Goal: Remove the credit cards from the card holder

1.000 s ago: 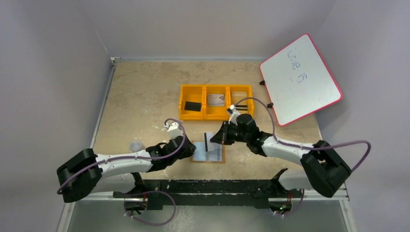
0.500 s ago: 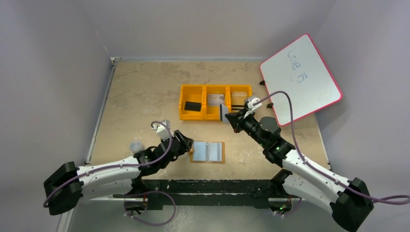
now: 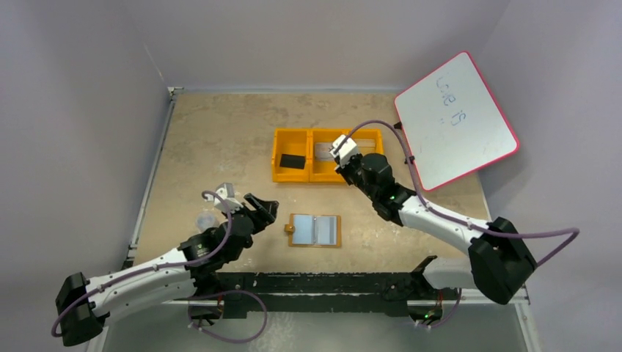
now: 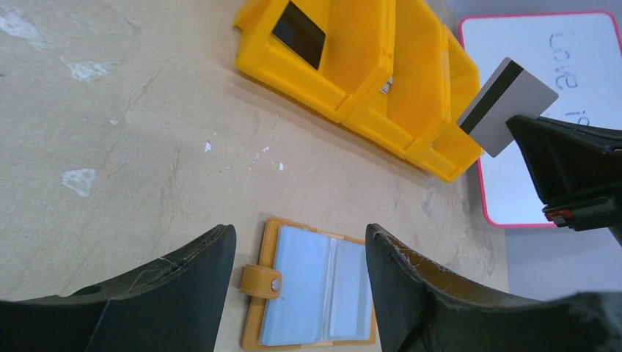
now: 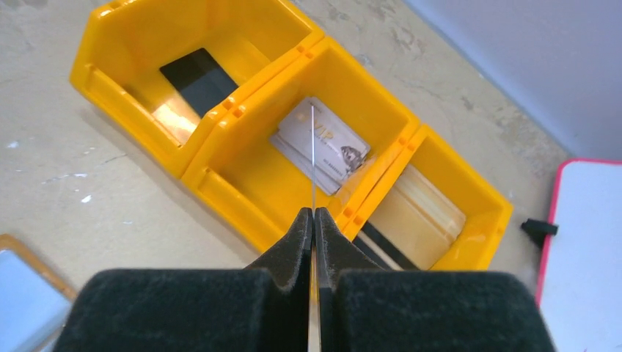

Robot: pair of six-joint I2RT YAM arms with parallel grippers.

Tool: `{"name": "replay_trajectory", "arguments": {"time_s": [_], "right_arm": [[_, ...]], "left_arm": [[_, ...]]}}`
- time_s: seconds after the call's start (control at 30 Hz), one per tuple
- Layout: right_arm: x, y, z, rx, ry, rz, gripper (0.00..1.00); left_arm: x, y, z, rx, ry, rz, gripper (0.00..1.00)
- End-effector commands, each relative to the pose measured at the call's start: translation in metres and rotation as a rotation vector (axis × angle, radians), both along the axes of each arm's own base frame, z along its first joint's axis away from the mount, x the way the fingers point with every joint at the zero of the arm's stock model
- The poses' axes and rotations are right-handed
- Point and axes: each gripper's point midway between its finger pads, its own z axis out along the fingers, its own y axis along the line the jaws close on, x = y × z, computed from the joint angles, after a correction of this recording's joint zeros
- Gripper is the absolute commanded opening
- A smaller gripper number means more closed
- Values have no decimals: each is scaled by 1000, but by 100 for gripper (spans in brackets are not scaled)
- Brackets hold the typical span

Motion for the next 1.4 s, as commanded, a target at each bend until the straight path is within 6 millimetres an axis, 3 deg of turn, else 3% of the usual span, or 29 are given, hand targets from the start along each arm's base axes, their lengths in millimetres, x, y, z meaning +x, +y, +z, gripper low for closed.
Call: {"name": "replay_trajectory", "arguments": {"time_s": [0.0,0.23,0.4,0.5,0.57,0.6,0.77,0.93,1.37], "right_arm": [[27,10,34,-98,-154,24,0],[56,20,11,-271,-147,38,0],[74,22,-10,-398,-129,33,0],[82,21,-20,-455,-134,32,0],[84,21,-29,-491,-131,43,0],[89,24,-22,-485,-148,41,0],[103,32,-33,-528,-149,68,0],[116,29,-46,-567,-140,55,0],[137,34,-52,-625,-192,69,3]], "left_arm": [[3,26,9,27,-26,106,65],[4,56,41,138,-73,174,65],[3,73,77,321,-91,162,65],[2,86,85,462,-79,172,65],[2,92,85,533,-72,172,65],[1,94,85,533,-68,179,65],[0,80,89,502,-87,98,65],[-2,89,101,510,-101,113,65],[-1,85,89,497,-83,115,65]]}}
